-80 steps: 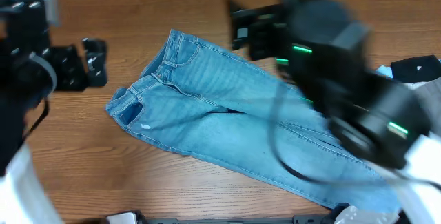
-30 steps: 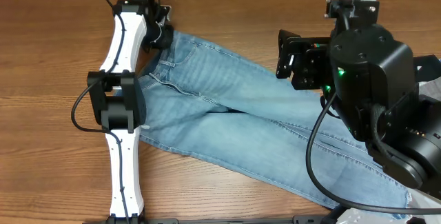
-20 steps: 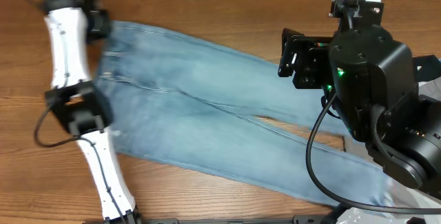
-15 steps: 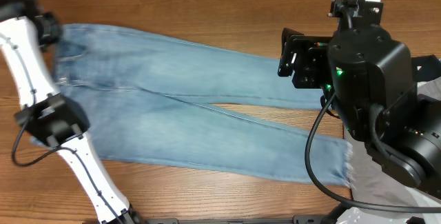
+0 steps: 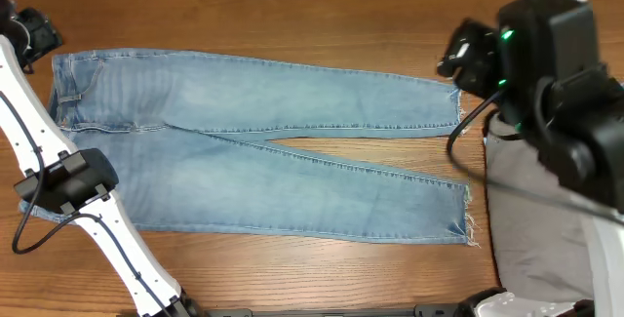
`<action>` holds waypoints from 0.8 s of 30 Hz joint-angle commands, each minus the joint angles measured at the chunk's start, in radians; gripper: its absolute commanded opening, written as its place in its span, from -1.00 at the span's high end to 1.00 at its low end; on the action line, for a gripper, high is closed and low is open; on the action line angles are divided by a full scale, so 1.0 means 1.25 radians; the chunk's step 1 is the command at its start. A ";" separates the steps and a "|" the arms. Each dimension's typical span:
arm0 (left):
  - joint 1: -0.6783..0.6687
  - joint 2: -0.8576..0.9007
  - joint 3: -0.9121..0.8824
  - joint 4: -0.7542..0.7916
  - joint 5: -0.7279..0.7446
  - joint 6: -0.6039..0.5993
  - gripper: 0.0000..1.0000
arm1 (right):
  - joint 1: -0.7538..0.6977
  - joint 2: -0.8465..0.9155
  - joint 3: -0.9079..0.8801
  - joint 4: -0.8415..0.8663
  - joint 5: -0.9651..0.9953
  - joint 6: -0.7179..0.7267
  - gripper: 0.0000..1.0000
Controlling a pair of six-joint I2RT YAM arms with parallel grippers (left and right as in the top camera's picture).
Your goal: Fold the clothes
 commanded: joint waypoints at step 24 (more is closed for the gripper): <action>0.044 -0.685 -0.372 -0.113 -0.004 0.078 -1.00 | -0.213 0.018 -0.027 -0.163 -0.293 -0.074 -0.94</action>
